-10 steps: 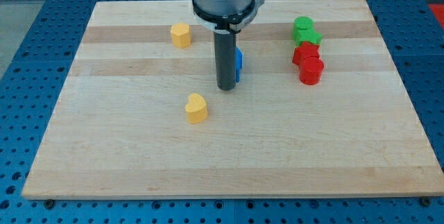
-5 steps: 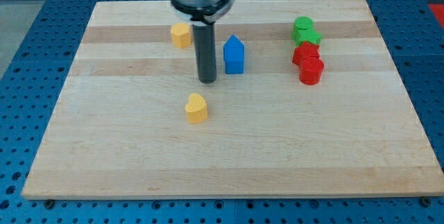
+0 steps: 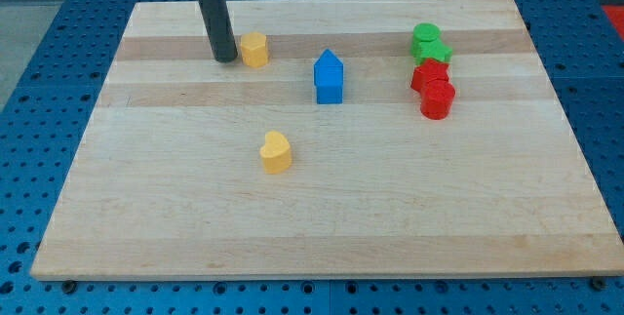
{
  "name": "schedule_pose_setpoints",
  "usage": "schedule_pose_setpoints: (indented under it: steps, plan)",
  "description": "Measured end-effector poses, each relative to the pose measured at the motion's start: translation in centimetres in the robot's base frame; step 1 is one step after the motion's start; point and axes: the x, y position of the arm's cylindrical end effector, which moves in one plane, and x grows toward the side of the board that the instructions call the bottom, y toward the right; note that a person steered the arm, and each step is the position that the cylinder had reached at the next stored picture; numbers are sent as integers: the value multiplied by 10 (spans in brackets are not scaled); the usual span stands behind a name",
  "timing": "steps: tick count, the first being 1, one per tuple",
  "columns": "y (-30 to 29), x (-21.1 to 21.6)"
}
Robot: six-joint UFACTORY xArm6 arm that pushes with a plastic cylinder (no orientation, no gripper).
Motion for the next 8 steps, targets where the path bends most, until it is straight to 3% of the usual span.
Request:
schedule_pose_setpoints:
  steps: [2, 5, 8]
  plan:
    - [3, -12]
    - [14, 8]
    - [47, -13]
